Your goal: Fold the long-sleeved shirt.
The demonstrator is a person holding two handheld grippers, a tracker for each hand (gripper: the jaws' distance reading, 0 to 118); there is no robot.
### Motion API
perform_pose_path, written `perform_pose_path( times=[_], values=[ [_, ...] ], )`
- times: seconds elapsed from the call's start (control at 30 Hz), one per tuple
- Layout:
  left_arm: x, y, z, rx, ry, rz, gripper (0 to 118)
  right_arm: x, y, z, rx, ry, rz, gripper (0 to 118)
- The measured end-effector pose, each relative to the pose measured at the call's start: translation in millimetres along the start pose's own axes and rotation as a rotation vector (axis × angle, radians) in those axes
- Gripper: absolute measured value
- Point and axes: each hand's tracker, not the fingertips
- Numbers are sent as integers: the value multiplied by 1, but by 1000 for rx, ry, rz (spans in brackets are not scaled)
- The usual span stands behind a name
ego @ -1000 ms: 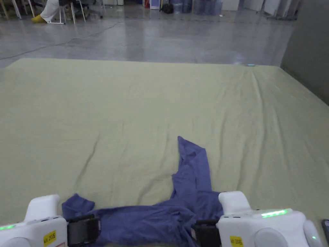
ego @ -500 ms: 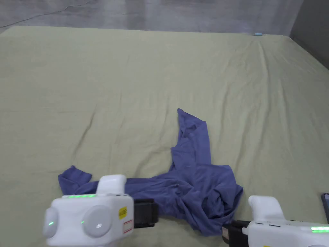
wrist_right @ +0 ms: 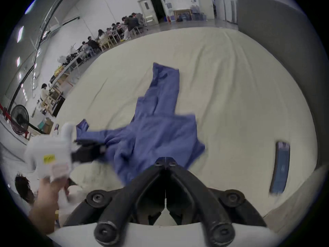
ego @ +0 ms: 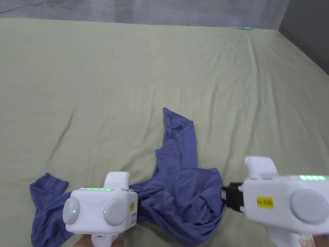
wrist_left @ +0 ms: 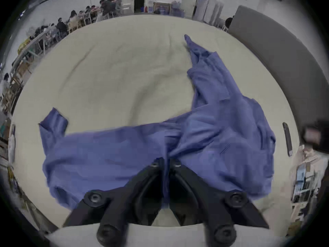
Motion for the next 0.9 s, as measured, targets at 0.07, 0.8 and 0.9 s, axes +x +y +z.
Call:
perform_pose_path(
  times=[0.07,0.8,0.9],
  values=[
    [-4,-1,15,9,-41,20,0,-4,39,-20,18,-21,43,0],
    [-15,-2,99,72,-97,11,0,-48,192,-214,-239,-189,198,4],
    [-25,12,113,97,-93,27,0,-42,192,-157,-193,-146,182,4]
  ],
)
